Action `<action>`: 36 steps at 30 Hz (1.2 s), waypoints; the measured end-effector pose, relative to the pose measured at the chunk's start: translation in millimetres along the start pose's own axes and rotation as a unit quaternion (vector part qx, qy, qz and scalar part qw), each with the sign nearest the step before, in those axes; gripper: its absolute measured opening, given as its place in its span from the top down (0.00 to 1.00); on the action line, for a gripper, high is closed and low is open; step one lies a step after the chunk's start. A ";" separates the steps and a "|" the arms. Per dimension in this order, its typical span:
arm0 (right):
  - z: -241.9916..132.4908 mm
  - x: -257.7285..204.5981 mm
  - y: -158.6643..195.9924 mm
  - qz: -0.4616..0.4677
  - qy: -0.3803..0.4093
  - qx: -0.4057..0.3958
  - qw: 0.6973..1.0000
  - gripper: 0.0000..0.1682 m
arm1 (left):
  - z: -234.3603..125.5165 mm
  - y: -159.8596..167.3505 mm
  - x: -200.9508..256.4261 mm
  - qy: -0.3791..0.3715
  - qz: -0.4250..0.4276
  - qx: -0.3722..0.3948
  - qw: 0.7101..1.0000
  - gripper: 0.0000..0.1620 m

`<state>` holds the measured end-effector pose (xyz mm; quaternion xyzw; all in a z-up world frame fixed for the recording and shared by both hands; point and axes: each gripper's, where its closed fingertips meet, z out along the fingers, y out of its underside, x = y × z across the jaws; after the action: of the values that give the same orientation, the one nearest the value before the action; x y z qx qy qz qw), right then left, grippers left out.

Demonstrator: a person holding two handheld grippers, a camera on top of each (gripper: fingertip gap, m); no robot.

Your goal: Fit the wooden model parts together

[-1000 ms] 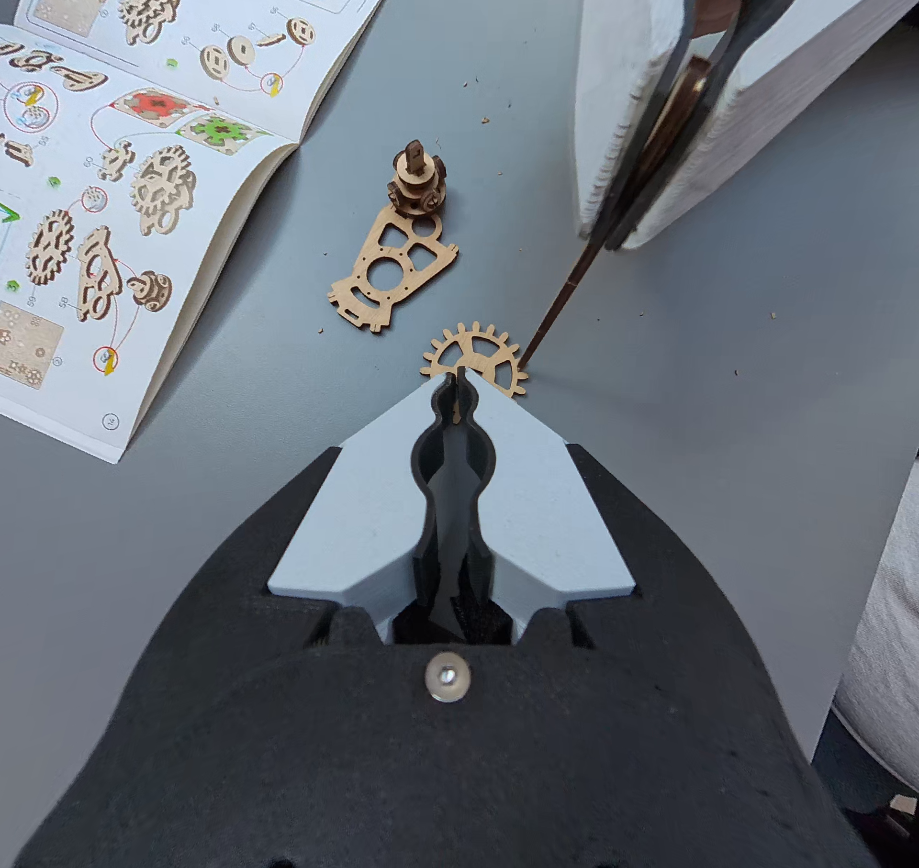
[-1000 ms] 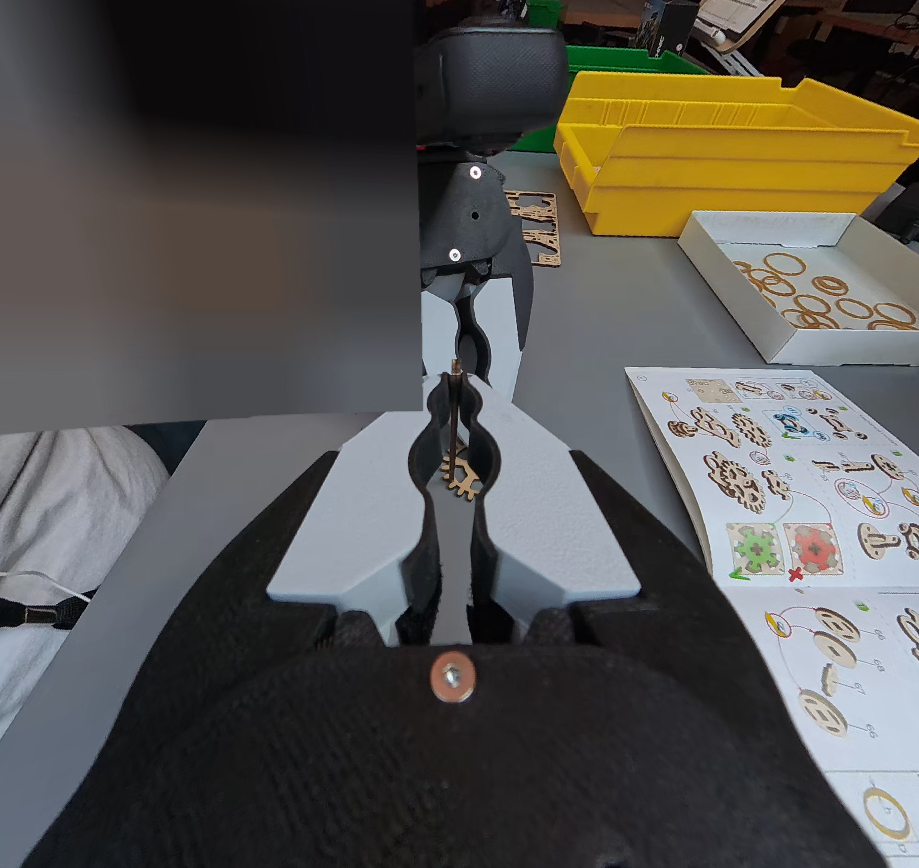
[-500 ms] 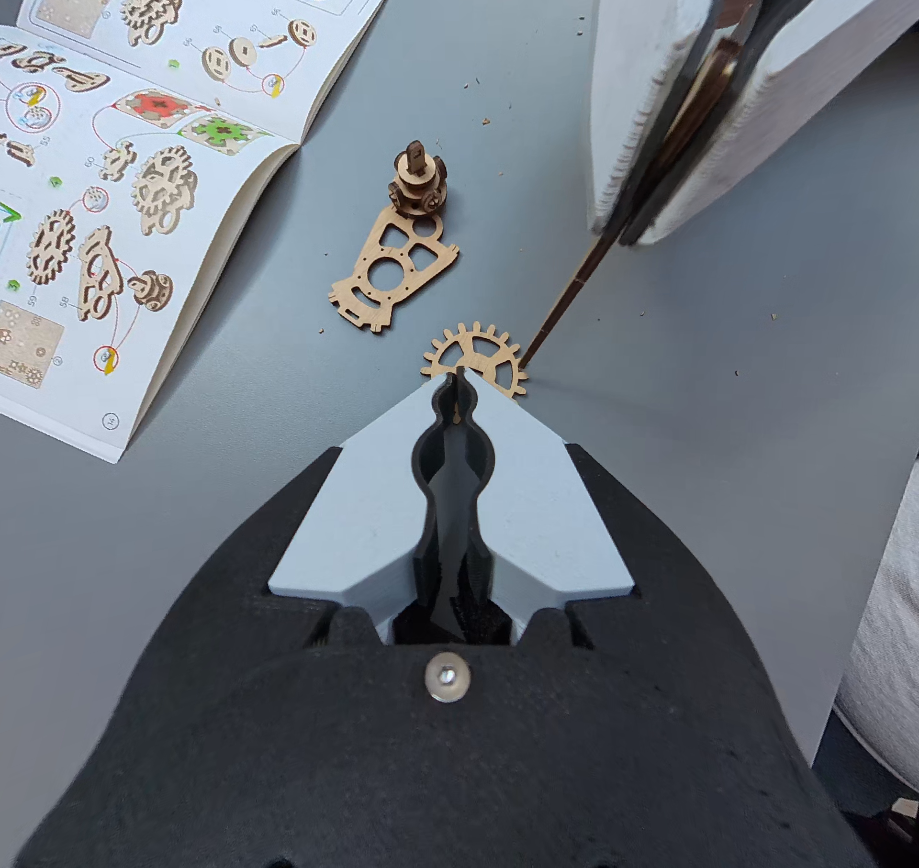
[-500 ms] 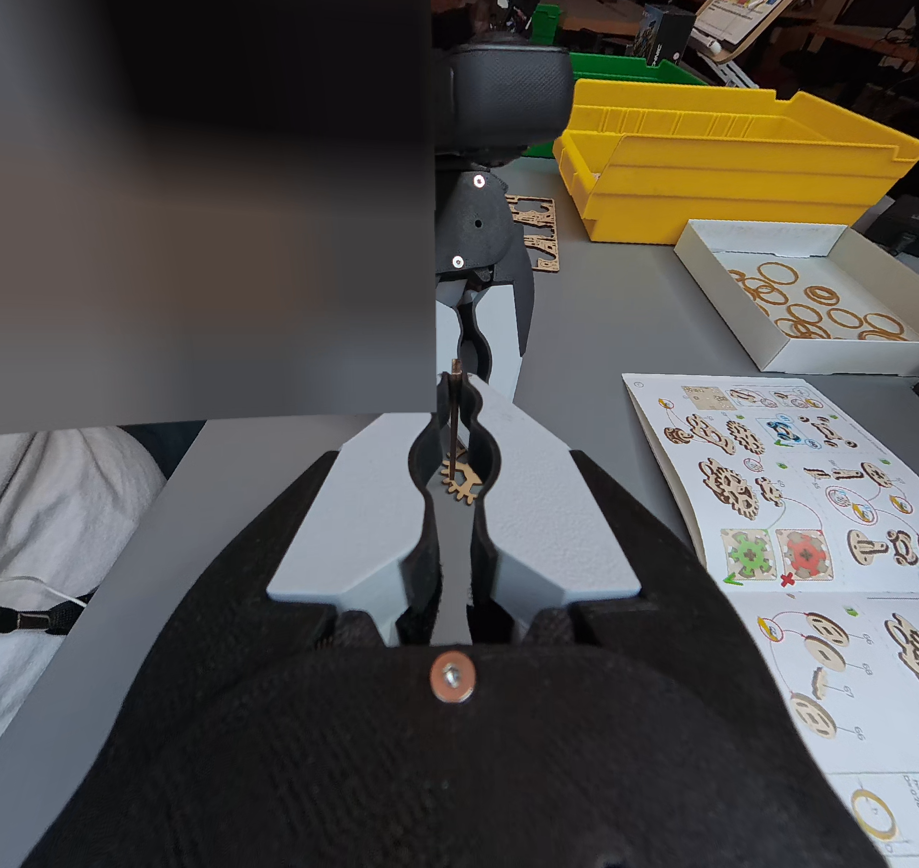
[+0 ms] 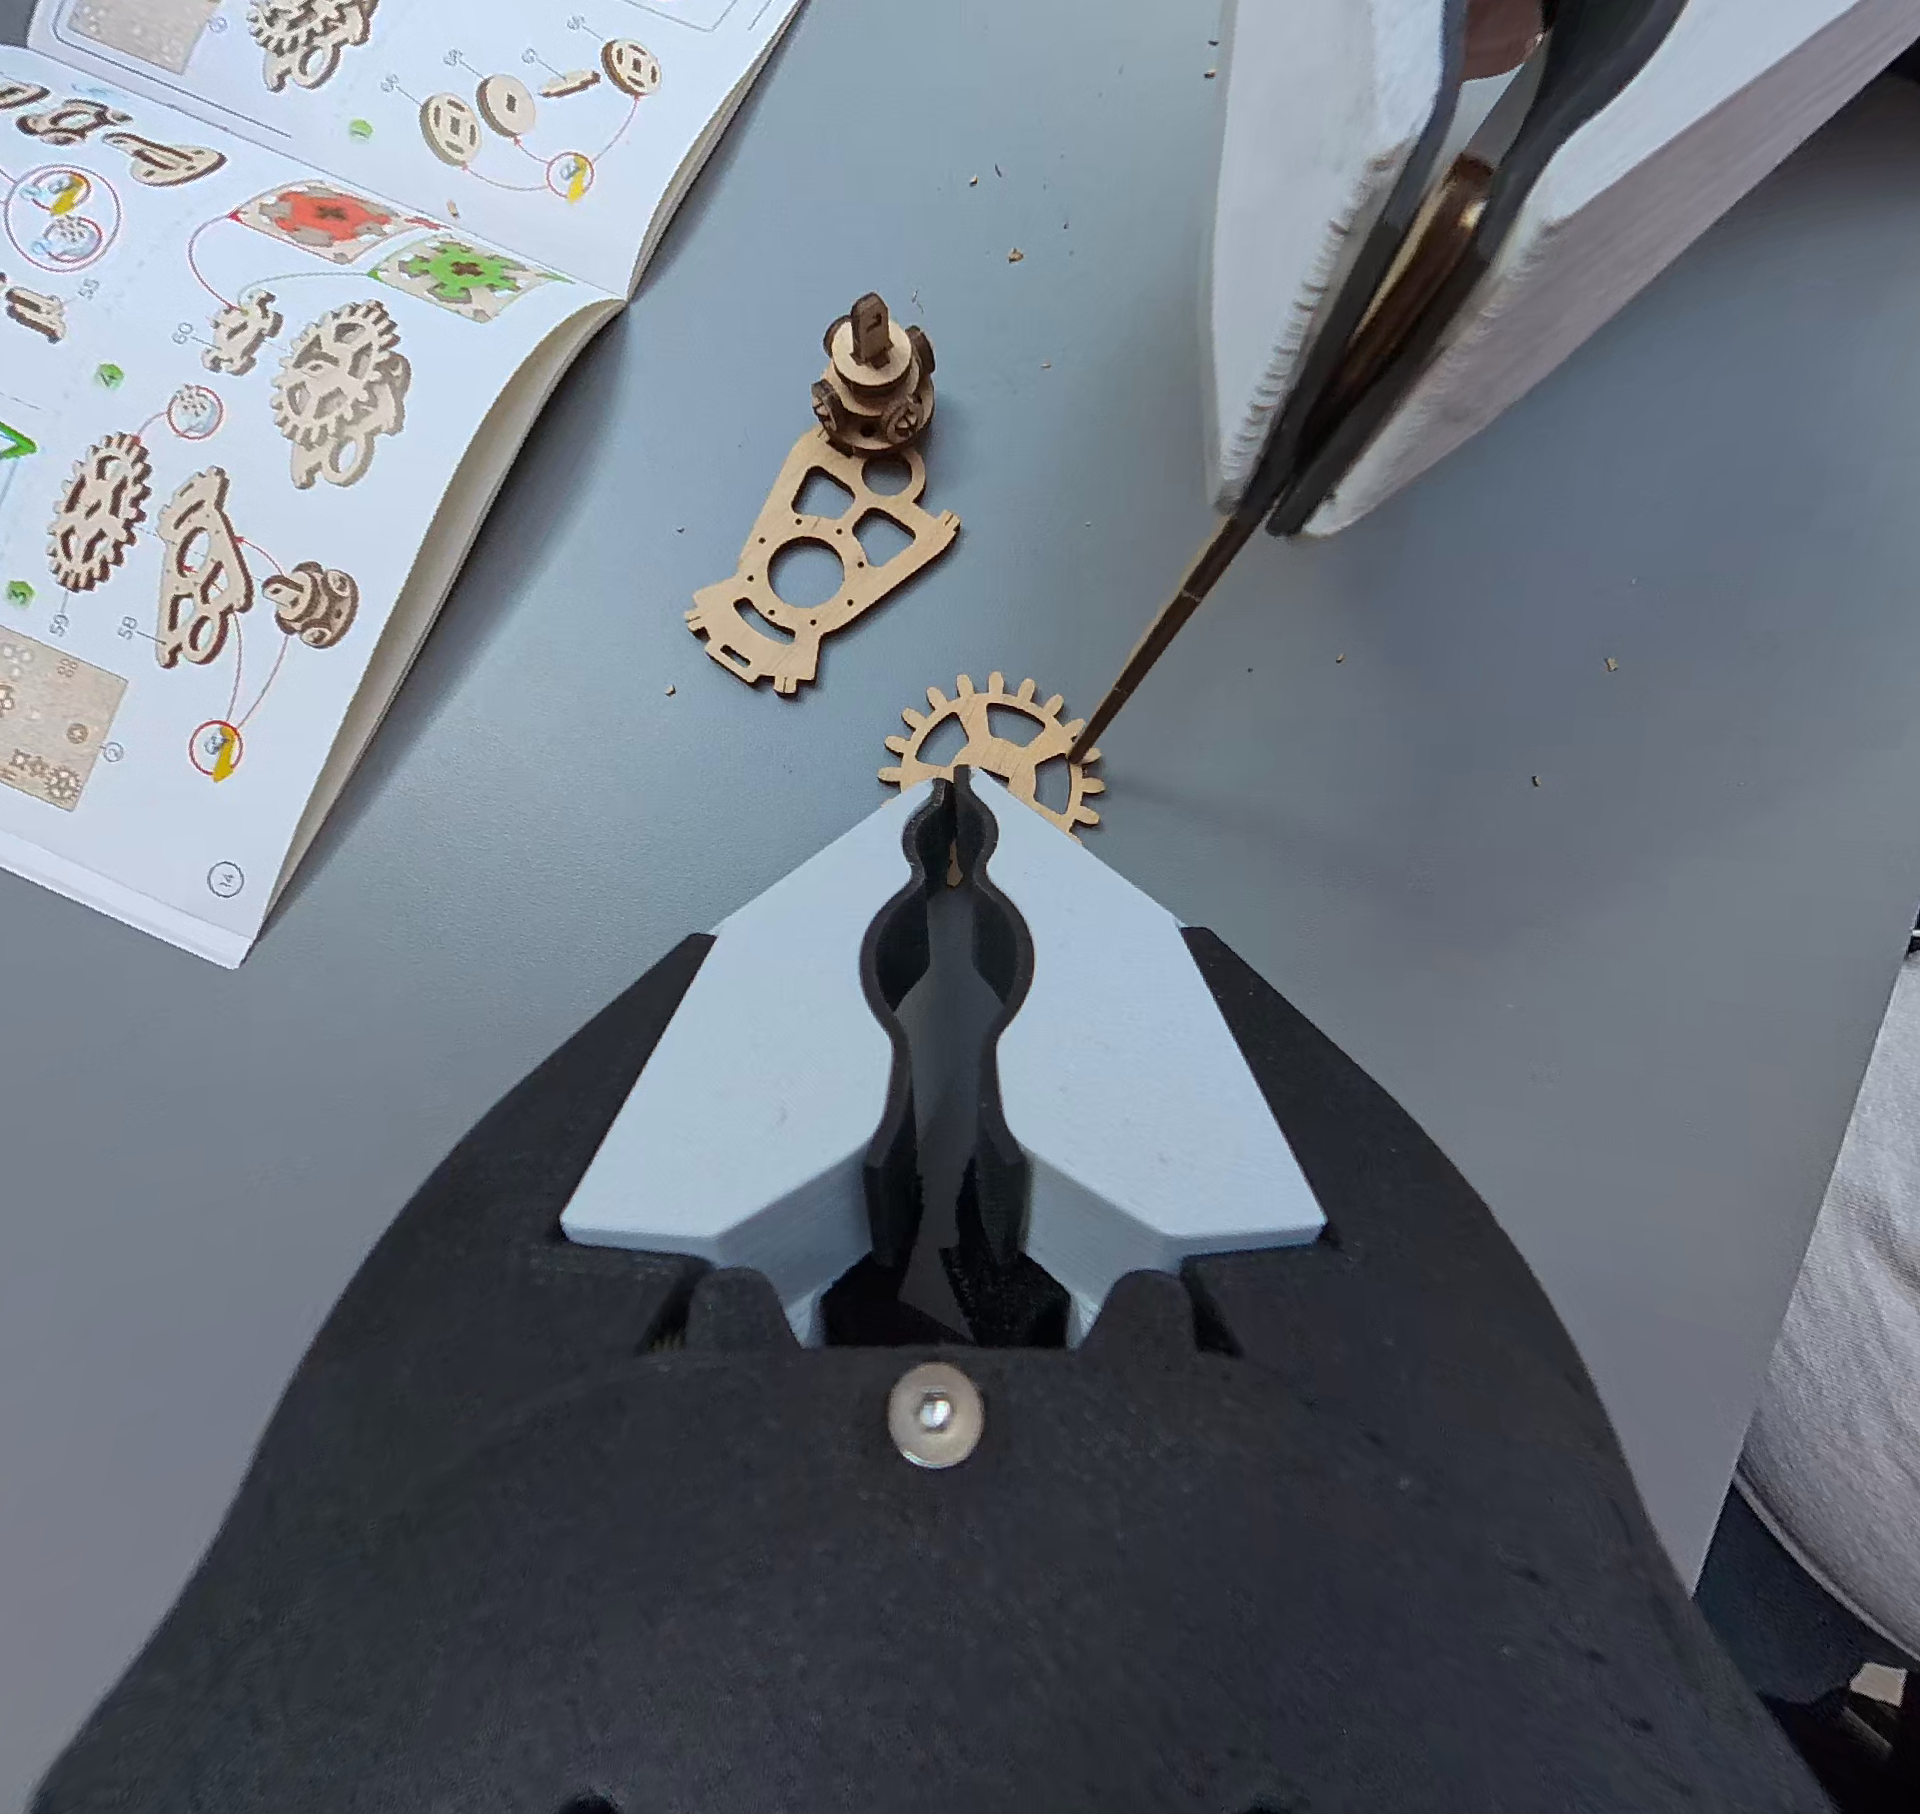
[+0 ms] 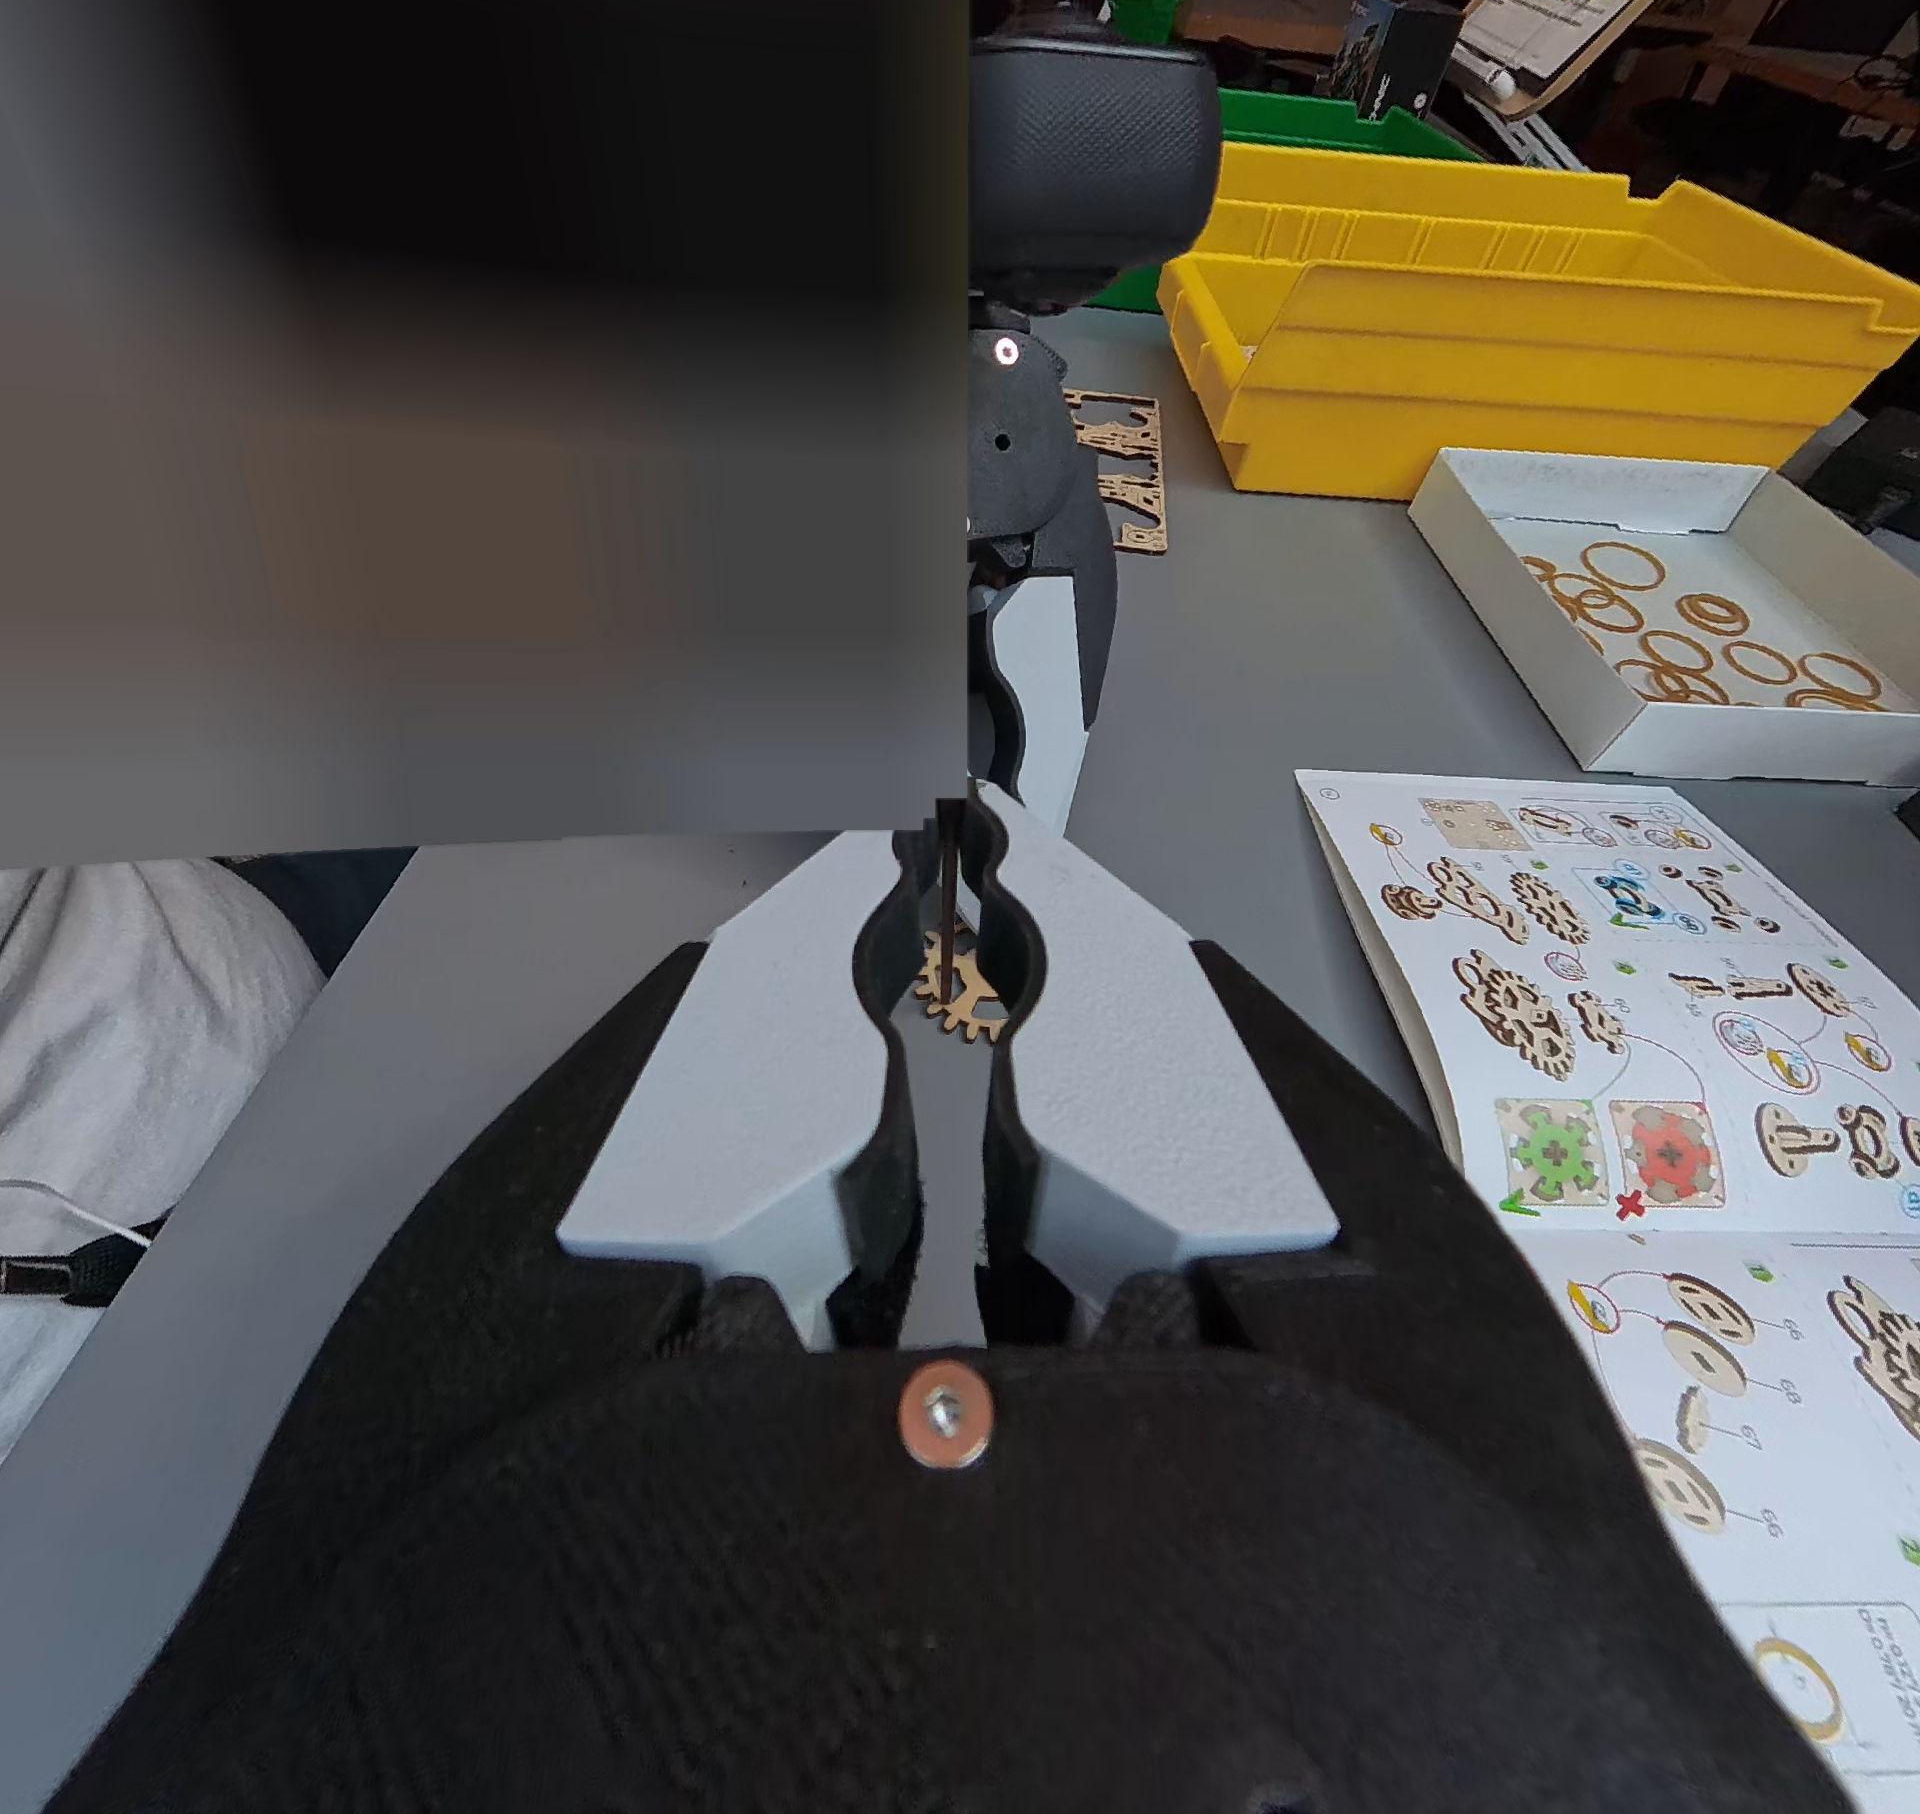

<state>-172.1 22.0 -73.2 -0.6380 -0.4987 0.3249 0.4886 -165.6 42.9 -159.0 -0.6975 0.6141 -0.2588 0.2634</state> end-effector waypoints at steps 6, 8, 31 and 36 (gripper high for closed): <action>0.0 -3.6 -2.1 -0.003 -0.007 0.004 1.000 1.00 | 0.0 -0.1 -0.1 0.001 -0.002 0.000 1.000 1.00; 0.8 -3.2 -0.5 0.003 -0.008 0.003 1.000 1.00 | 0.0 -0.1 -0.1 0.002 -0.002 0.000 1.000 1.00; 0.5 -14.9 1.1 -0.012 -0.033 -0.014 0.999 1.00 | -0.1 0.2 -0.4 0.005 -0.008 0.000 1.000 1.00; 0.5 -17.4 1.5 -0.034 -0.031 -0.015 0.999 1.00 | -0.1 0.3 -0.4 0.005 -0.009 0.000 1.000 1.00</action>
<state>-177.2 5.5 -76.1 -0.6178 -0.5399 0.3200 0.4737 -166.0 43.3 -159.2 -0.7013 0.6095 -0.2648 0.2581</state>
